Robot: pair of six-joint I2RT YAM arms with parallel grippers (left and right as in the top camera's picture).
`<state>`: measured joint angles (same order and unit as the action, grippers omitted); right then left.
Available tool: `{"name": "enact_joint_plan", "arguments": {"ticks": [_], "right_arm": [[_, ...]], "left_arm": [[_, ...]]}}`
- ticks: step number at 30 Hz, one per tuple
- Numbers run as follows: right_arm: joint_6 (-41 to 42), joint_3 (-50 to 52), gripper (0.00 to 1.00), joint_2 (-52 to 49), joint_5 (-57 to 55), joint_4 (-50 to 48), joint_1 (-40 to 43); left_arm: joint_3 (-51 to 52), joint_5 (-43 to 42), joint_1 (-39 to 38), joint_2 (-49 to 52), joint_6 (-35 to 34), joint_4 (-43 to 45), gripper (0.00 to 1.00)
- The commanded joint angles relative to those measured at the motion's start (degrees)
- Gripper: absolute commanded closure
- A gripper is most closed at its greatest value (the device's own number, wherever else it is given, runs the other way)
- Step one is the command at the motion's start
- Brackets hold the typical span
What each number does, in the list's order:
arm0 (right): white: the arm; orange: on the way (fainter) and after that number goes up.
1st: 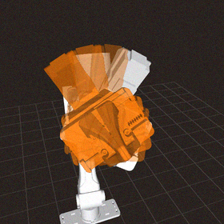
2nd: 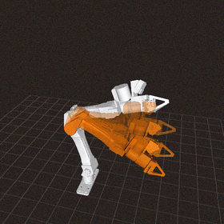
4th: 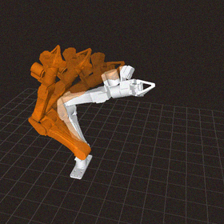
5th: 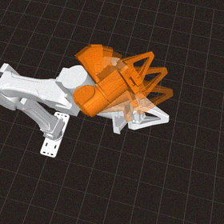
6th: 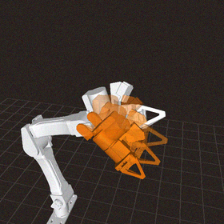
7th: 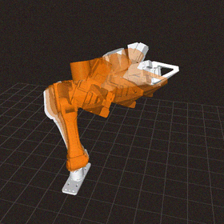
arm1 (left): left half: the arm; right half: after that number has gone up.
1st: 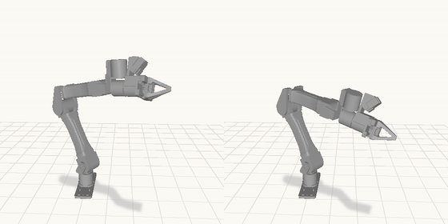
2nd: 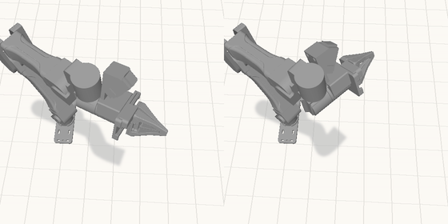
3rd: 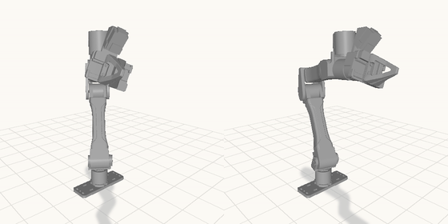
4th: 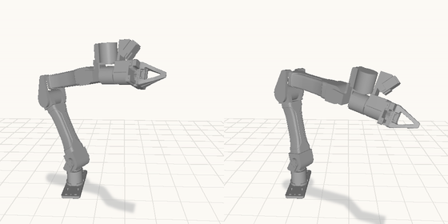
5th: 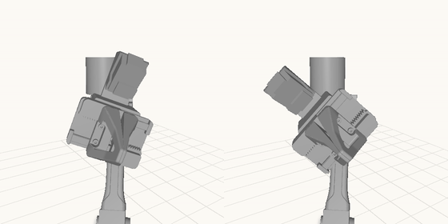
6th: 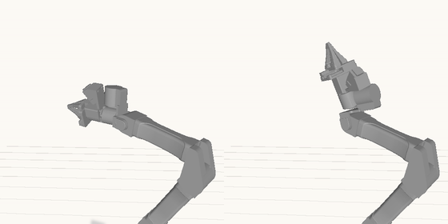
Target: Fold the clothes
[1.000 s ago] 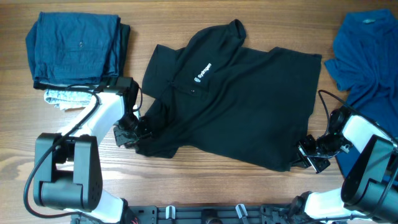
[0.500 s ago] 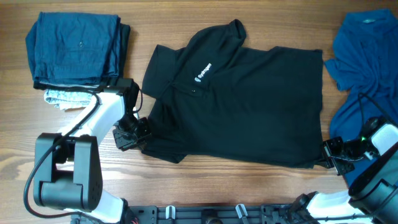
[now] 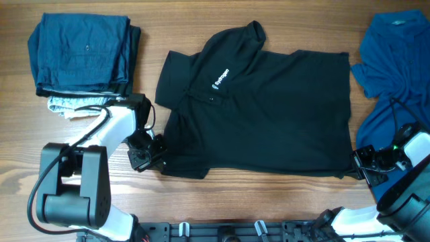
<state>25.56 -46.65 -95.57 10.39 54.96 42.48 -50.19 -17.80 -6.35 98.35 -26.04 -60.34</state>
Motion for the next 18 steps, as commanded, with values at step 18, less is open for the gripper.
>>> {"name": "enact_joint_plan", "arguments": {"ticks": [18], "right_arm": [[0.0, -1.3, 0.96, -0.6, -5.2, -2.9, 0.5]], "left_arm": [[0.5, 4.3, -7.8, -0.7, -1.5, 2.1, 0.93]]}}
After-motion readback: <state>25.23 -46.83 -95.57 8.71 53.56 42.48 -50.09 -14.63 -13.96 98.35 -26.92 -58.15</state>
